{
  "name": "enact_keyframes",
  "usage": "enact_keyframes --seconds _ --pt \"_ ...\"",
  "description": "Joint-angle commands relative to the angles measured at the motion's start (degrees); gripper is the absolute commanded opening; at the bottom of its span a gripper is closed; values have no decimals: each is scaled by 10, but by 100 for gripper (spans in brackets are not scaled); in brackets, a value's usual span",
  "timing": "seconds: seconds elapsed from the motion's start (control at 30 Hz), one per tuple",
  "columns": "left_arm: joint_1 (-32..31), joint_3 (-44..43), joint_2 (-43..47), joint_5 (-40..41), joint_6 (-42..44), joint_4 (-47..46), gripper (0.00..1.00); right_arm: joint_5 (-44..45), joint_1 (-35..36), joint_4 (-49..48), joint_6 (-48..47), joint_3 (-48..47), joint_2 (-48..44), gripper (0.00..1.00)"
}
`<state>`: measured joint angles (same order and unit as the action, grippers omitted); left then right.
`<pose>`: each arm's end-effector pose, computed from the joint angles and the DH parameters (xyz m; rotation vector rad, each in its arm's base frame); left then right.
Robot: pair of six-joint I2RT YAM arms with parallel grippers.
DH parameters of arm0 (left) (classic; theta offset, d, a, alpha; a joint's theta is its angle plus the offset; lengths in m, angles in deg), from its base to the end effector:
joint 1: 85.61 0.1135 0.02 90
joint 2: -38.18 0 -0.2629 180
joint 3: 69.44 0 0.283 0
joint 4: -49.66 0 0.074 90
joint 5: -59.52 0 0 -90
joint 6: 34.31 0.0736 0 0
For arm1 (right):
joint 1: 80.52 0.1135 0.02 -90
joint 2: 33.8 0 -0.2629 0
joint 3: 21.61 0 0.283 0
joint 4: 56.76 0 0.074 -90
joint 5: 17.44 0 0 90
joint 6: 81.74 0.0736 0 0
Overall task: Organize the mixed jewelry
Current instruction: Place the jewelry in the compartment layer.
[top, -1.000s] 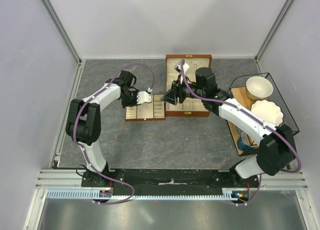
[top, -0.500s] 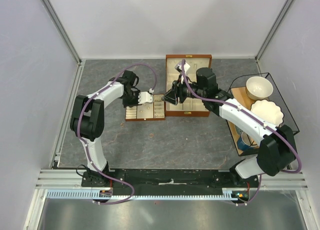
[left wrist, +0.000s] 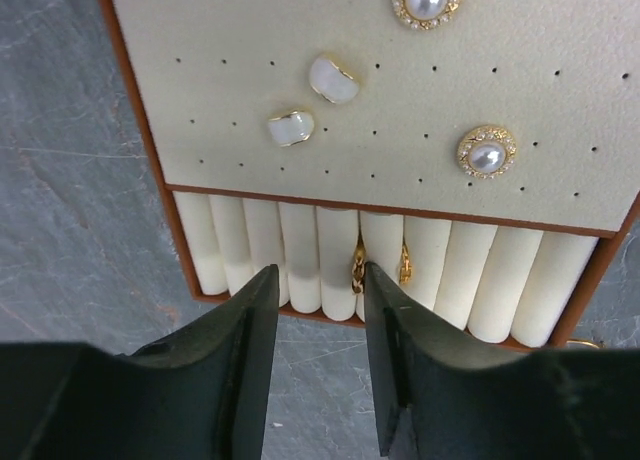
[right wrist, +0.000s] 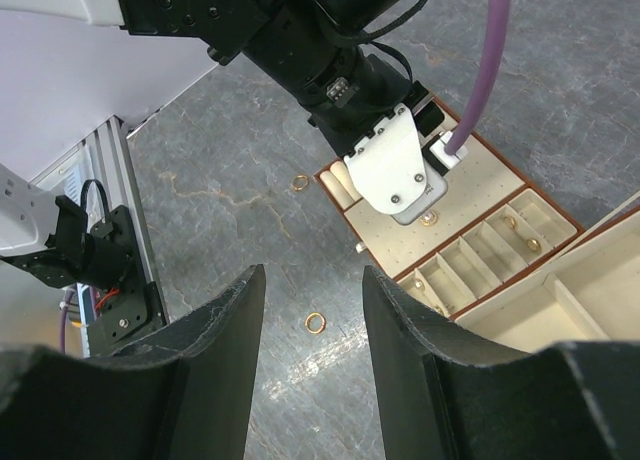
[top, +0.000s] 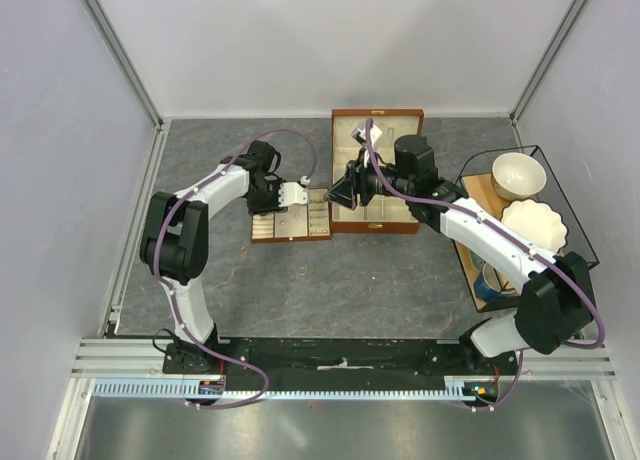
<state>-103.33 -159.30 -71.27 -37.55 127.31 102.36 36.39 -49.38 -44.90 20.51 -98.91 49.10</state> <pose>0.3963 -0.1361 0.1264 1.9951 1.9797 0.0437 0.3168 0.2422 0.3067 -0.7658 1.8111 1.0989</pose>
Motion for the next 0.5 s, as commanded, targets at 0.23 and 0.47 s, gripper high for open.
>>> enact_keyframes --seconds 0.23,0.47 --pt "8 -27 82 -54 -49 7 48 -10 -4 -27 0 11 -33 52" --pt "40 28 138 -71 -47 38 51 -8 -5 -27 -1 18 -46 52"
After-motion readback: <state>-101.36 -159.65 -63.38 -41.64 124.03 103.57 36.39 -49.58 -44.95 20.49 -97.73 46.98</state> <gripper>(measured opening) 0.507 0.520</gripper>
